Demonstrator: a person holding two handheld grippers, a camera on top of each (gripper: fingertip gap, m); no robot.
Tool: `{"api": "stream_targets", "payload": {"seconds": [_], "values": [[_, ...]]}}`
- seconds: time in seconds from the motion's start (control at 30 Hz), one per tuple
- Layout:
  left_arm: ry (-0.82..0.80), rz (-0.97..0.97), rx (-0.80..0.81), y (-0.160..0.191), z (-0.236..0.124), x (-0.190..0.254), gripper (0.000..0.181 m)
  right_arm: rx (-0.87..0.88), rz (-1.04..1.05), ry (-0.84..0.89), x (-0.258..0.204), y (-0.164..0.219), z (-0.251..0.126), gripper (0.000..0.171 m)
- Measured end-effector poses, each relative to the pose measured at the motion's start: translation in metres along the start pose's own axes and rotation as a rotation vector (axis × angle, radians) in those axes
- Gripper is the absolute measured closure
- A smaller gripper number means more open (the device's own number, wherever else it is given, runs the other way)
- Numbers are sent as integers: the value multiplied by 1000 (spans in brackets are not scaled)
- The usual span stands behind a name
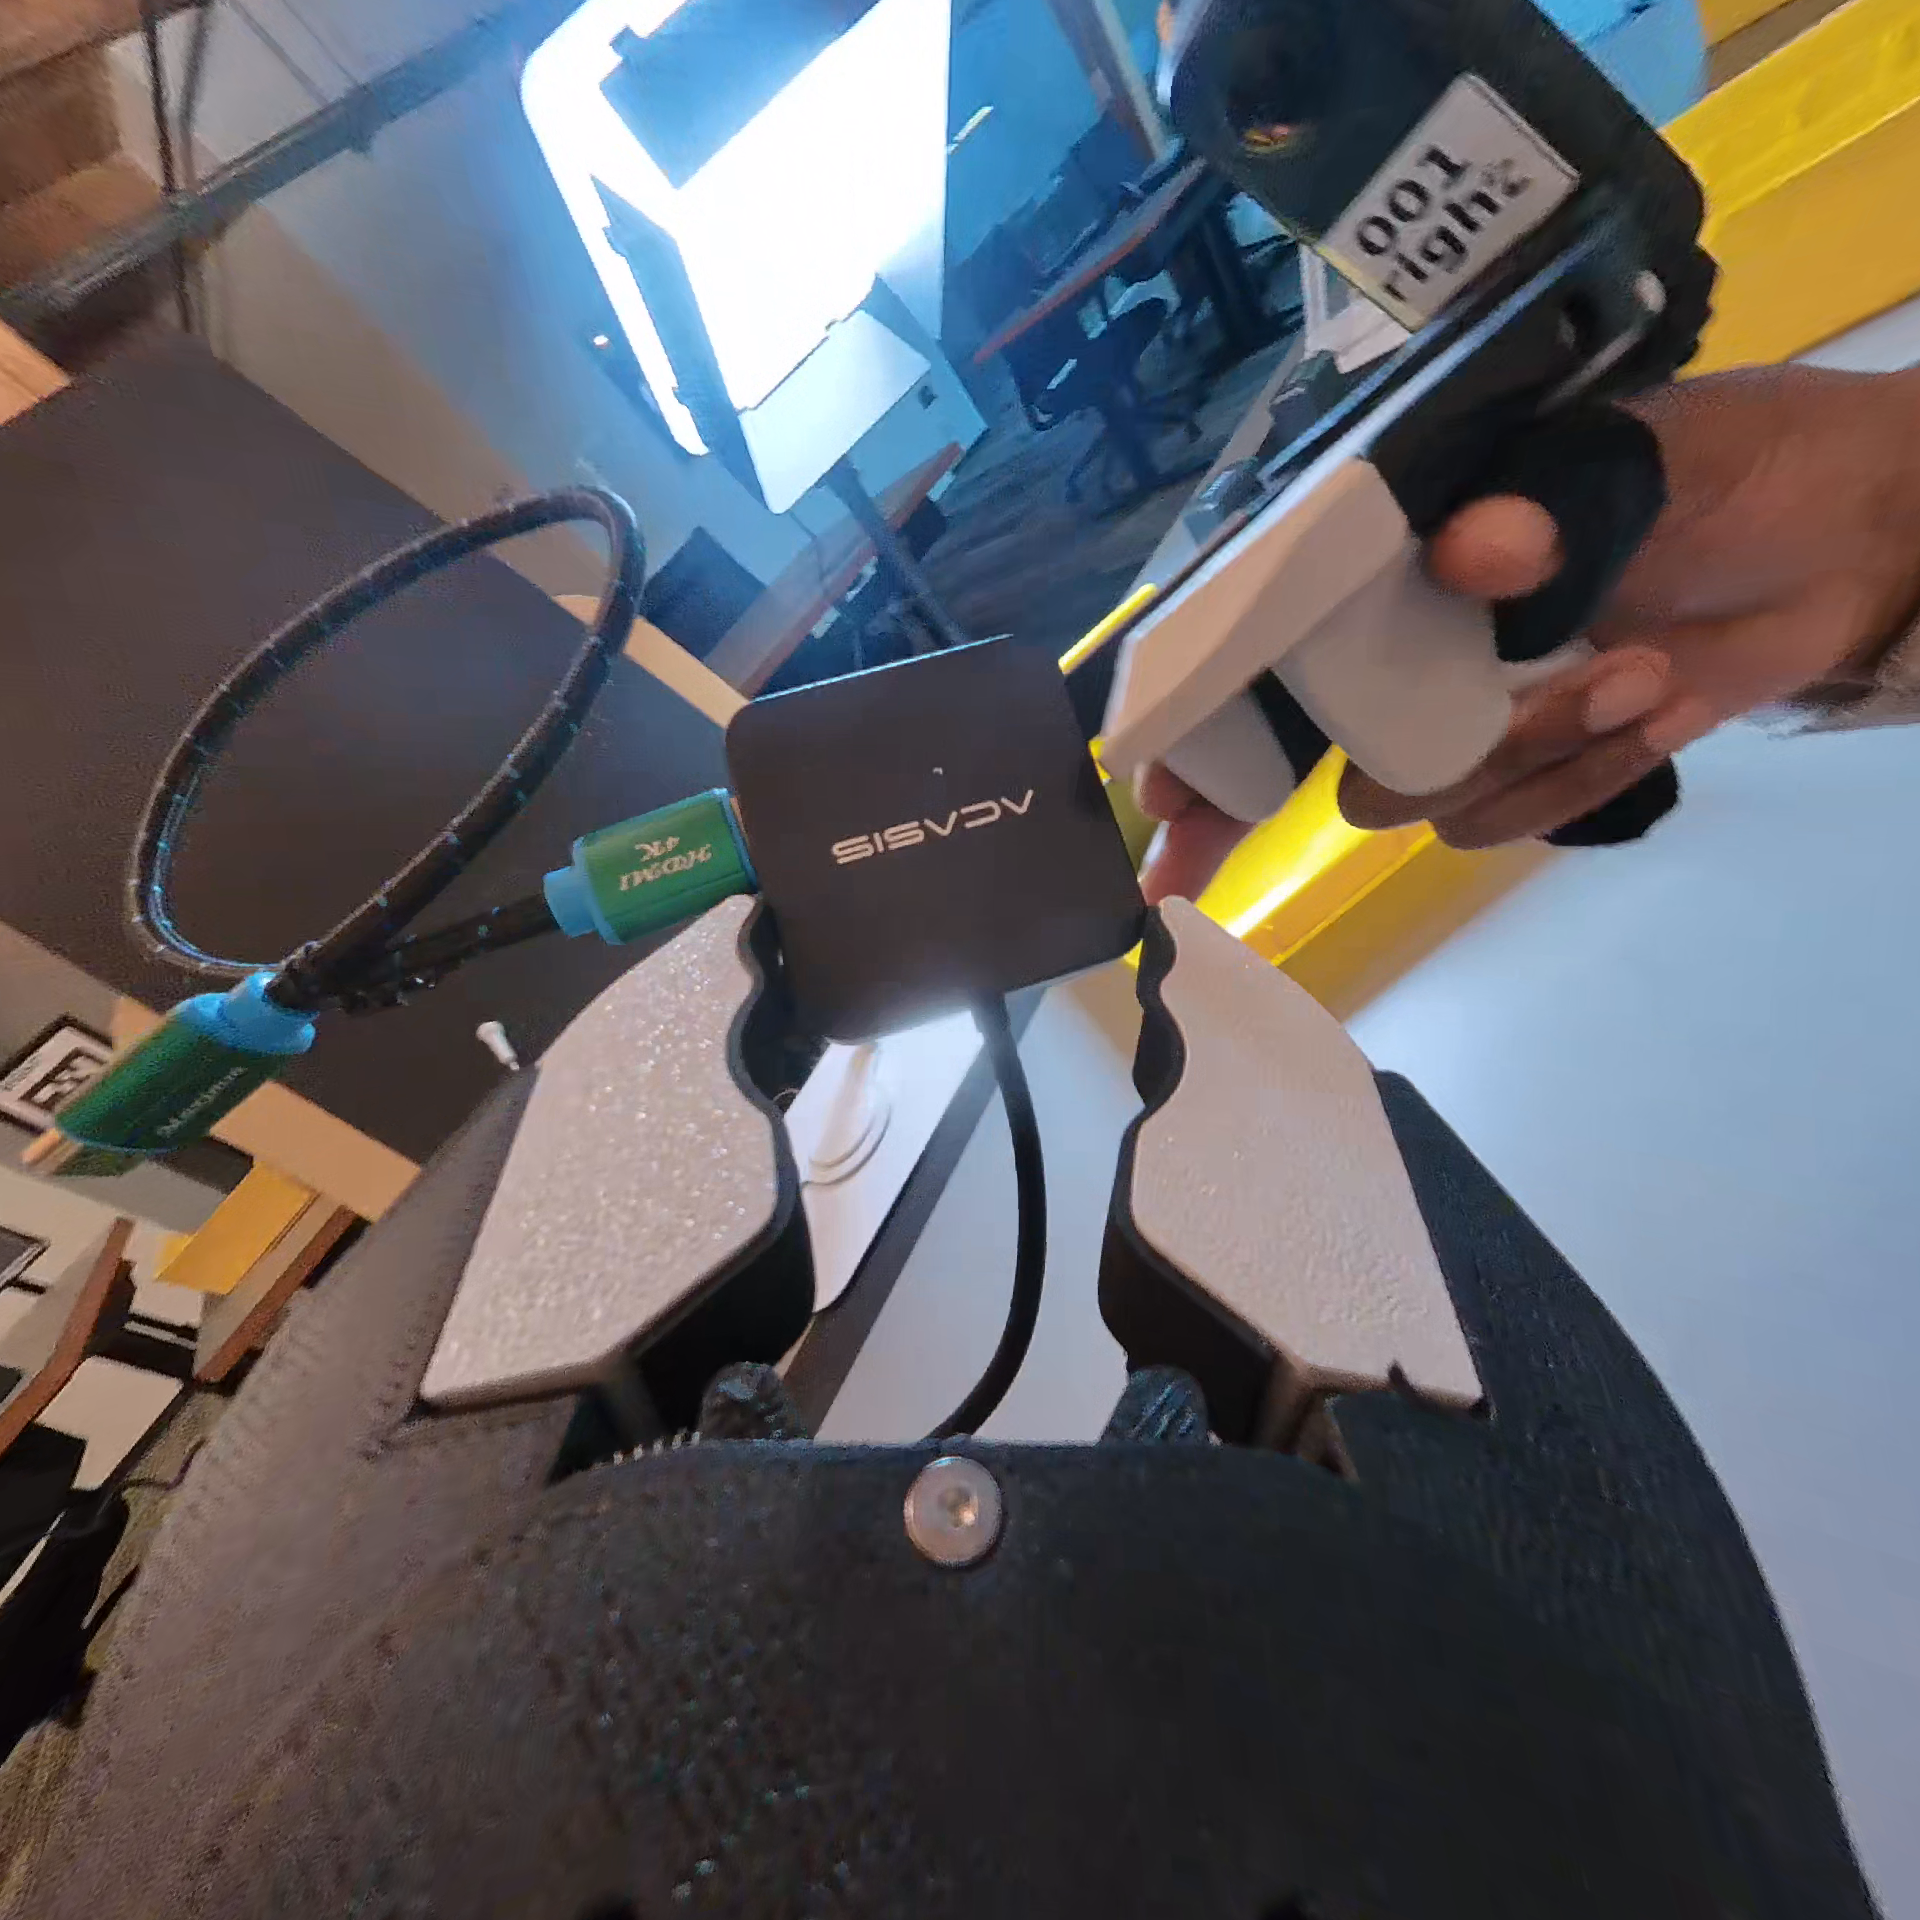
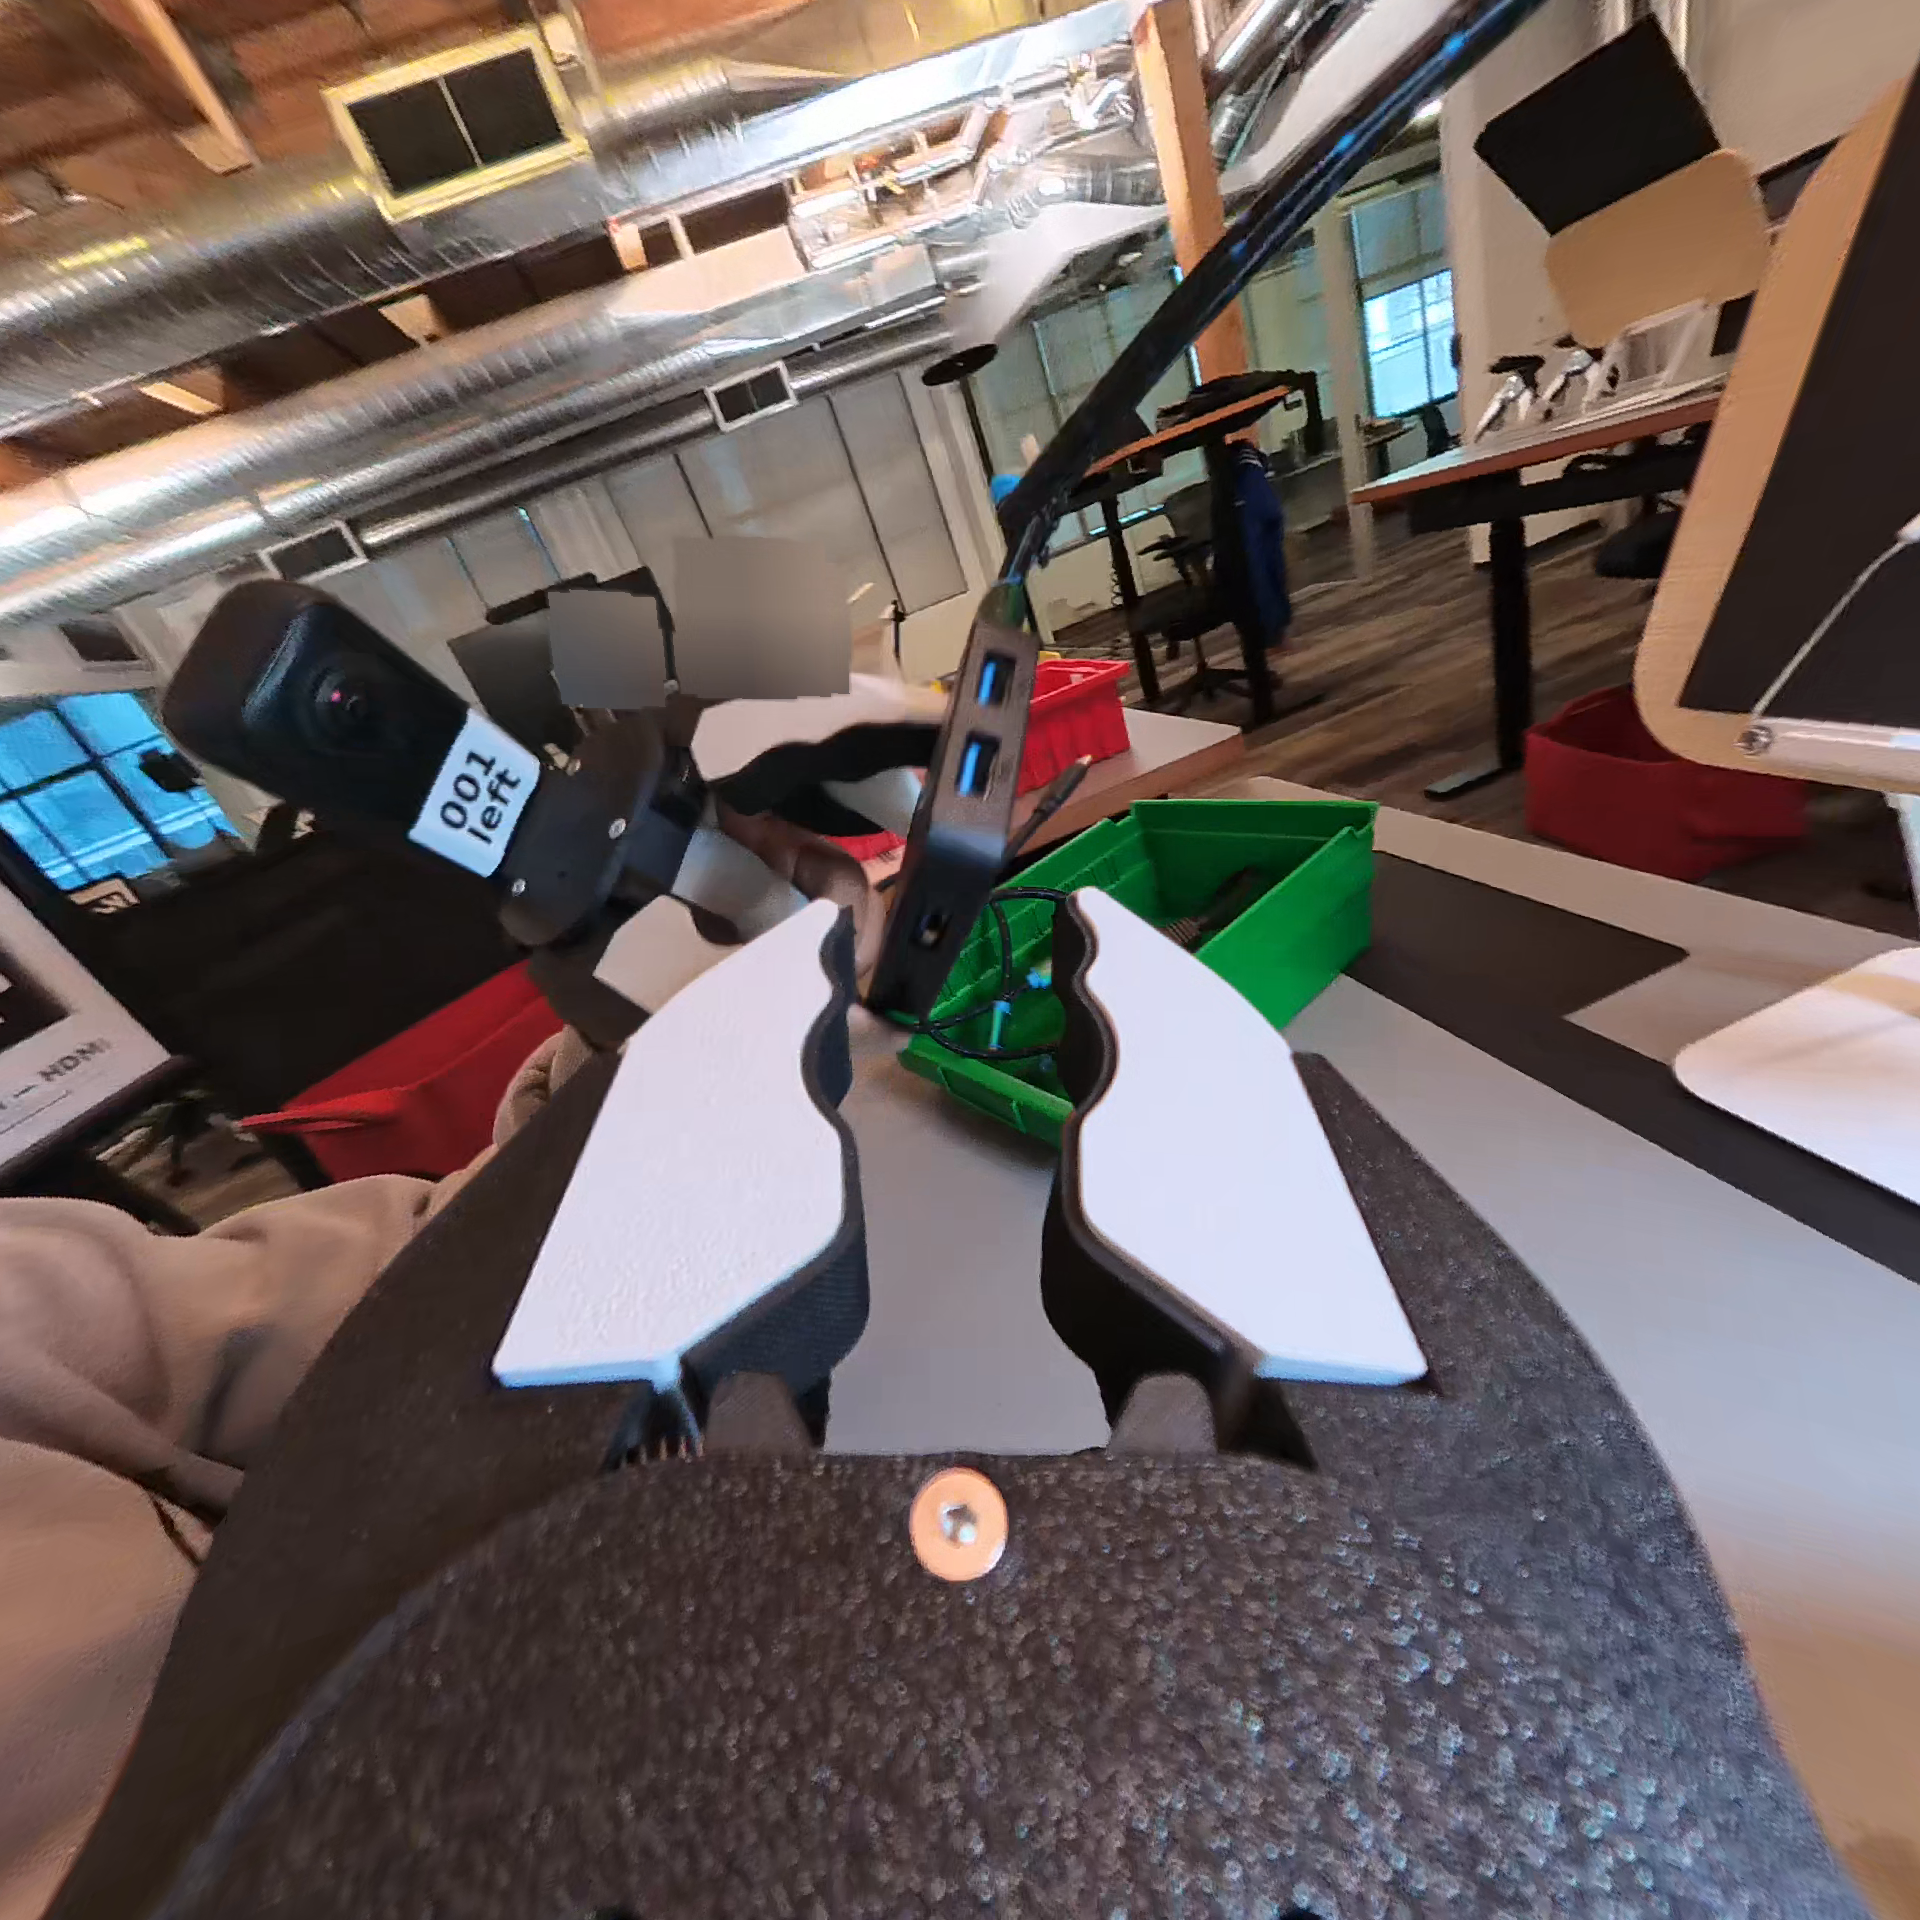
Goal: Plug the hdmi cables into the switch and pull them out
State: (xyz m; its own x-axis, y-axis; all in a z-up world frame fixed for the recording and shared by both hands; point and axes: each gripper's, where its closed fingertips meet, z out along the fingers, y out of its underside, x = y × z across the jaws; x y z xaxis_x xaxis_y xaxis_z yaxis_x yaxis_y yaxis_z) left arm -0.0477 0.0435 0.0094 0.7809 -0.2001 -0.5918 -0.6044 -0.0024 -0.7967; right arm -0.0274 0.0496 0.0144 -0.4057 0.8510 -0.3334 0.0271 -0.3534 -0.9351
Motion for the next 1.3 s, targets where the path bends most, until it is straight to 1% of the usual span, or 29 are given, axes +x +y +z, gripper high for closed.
{"api": "stream_targets", "payload": {"seconds": [0.07,0.13,0.2,0.3,0.37,0.4,0.5,0.6,0.67,0.83,0.93,1.0,1.03,1.1,1.17,1.23,1.3], "values": [[63,25,-12,3,1,12,114,-13,-19,23,2,2,0,136],[90,57,-37,6,4,21,114,-39,-41,29,2,7,1,151],[73,85,-62,13,7,20,114,-59,-74,74,7,10,2,153],[69,52,-48,18,13,20,114,-37,-76,110,10,9,3,154],[12,94,-59,21,17,17,115,3,-25,142,19,6,1,156],[-30,143,-71,21,18,14,119,43,17,165,26,3,-3,157],[-129,257,-77,17,19,10,123,134,216,169,45,-1,-14,157],[-108,252,-53,14,26,24,123,199,366,177,58,6,-15,157],[-110,311,-66,17,33,32,124,224,423,171,61,10,-12,157],[-146,486,-141,39,50,45,133,228,436,198,60,19,-7,156],[-191,570,-130,42,51,42,138,214,426,215,61,21,-7,156],[-233,651,-103,40,48,38,147,203,390,222,59,19,-7,156],[-243,692,-84,39,46,38,150,193,369,219,57,18,-7,156],[-242,704,-51,35,40,36,152,160,308,208,51,16,-6,155],[-231,712,-7,26,32,36,155,137,273,153,40,10,-5,150],[-209,686,50,11,20,35,160,125,261,35,22,1,-5,139],[-175,607,108,-6,5,31,163,116,233,-104,1,-7,-8,134]]}}
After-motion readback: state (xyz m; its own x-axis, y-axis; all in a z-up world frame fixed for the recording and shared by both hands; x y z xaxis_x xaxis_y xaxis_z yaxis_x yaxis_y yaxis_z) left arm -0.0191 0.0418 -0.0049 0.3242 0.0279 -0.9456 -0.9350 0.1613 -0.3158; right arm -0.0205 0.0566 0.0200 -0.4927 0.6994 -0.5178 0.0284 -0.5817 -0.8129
